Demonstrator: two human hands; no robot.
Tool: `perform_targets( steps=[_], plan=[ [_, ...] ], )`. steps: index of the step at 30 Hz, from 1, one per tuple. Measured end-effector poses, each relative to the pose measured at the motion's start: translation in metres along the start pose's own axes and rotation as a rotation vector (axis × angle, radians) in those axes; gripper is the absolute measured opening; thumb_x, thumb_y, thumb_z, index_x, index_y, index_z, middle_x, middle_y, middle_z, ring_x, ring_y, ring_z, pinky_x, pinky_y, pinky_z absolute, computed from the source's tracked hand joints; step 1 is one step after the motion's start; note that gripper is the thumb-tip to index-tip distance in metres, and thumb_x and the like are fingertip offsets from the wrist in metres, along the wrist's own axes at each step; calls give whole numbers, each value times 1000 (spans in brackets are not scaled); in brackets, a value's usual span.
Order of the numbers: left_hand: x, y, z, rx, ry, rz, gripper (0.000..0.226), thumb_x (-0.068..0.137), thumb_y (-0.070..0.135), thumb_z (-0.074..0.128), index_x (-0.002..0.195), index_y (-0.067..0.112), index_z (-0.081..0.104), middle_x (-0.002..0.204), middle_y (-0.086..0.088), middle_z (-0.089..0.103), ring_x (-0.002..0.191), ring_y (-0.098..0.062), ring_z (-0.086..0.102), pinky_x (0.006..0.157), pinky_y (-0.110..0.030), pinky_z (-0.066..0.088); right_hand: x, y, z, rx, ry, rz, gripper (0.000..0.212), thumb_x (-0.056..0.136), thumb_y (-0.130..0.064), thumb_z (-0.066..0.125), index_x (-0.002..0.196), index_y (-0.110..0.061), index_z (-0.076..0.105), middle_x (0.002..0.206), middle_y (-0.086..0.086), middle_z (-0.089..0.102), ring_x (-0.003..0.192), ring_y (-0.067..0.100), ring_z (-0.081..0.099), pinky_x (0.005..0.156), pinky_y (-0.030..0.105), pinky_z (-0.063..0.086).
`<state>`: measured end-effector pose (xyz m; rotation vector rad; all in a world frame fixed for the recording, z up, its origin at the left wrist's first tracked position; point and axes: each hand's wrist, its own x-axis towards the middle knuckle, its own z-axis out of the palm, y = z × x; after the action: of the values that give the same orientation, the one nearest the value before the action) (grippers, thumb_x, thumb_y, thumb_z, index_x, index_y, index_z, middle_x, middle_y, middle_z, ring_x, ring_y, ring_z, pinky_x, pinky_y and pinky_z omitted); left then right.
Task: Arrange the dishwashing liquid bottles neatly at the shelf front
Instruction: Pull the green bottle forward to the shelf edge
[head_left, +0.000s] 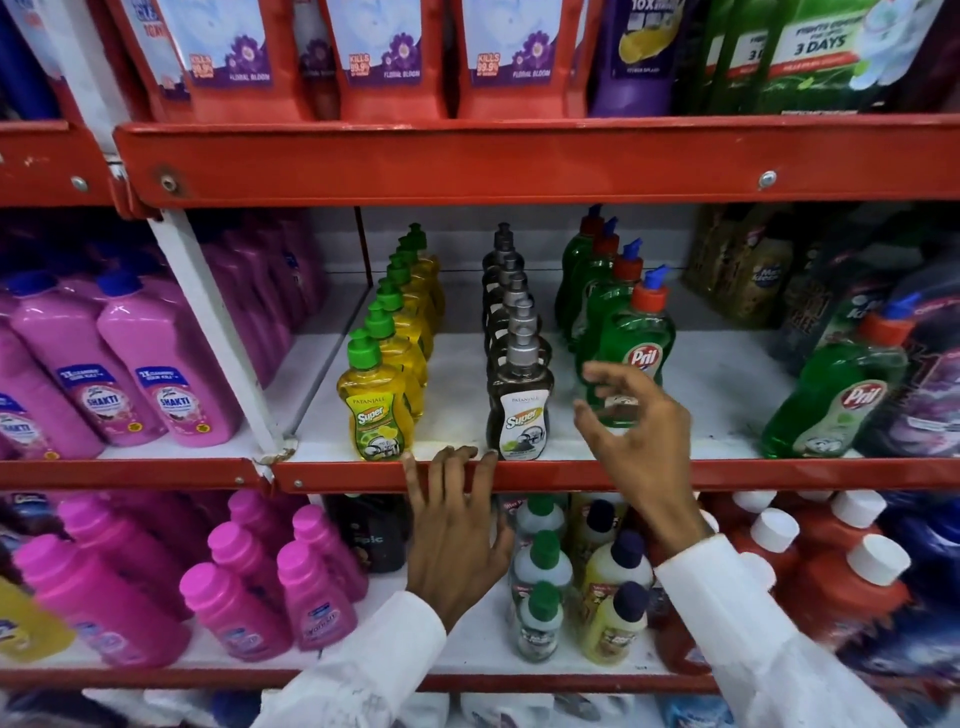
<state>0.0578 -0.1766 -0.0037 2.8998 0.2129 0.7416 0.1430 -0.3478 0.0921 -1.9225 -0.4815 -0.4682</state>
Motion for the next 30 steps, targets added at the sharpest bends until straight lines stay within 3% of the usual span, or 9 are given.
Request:
perform_targets(
  steps=[3,7,9,12,16,20,25,29,30],
  plan=[
    [1,4,5,21,6,-12,62,78,40,63,133,16,49,127,-15,55,124,-38,51,117,-71,16,-27,36,-14,-50,297,22,30,79,-10,73,107,-19,65,106,-1,69,94,21,64,80,41,57],
    [2,5,10,74,12,5,64,76,42,65,132,13,51,124,-17,54,122,-41,50,115,-73,16,-24,75,-37,-189,565,85,45,75,-13,74,115,-8,53,116,15,56,109,32,49,96,43,42],
    [2,4,12,90,16,21,64,79,43,64,133,12,51,125,-18,54,122,-43,50,115,-73,15,-13,89,-52,-269,640,154,57,75,-24,75,122,-6,48,127,19,50,119,36,45,105,48,36],
    [2,3,13,115,10,25,65,78,43,56,133,9,50,125,-19,54,123,-45,49,115,-74,15,3,100,-71,-347,704,262,70,75,-38,74,128,-4,44,143,20,41,132,37,37,112,46,28],
    [1,2,15,138,13,32,66,75,39,61,132,9,48,124,-19,53,122,-44,47,114,-74,17,14,114,-88,-255,678,312,80,79,-39,75,138,-4,33,149,20,39,137,37,37,121,44,27],
    [2,5,15,130,23,21,65,74,38,60,131,8,48,122,-19,54,121,-44,48,115,-74,16,18,122,-104,-95,677,243,55,78,-37,74,115,-18,38,125,14,56,113,34,56,99,53,49],
    [2,8,13,129,14,-2,62,76,39,53,131,9,49,119,-17,54,118,-43,51,117,-73,15,12,108,-100,-88,580,193,53,75,-37,78,105,-13,40,114,16,55,104,35,55,91,55,49],
    [2,7,11,131,-13,-1,64,77,40,52,132,10,49,119,-15,54,116,-42,52,115,-73,19,8,79,-73,-57,468,88,53,75,-34,81,99,-6,42,108,14,51,98,31,51,82,29,38],
    [3,7,10,126,-20,-5,64,77,41,52,133,10,49,119,-15,54,116,-42,52,115,-72,19,9,71,-64,-53,434,79,54,76,-36,81,98,-6,41,106,12,50,96,29,49,80,28,37]
  ],
)
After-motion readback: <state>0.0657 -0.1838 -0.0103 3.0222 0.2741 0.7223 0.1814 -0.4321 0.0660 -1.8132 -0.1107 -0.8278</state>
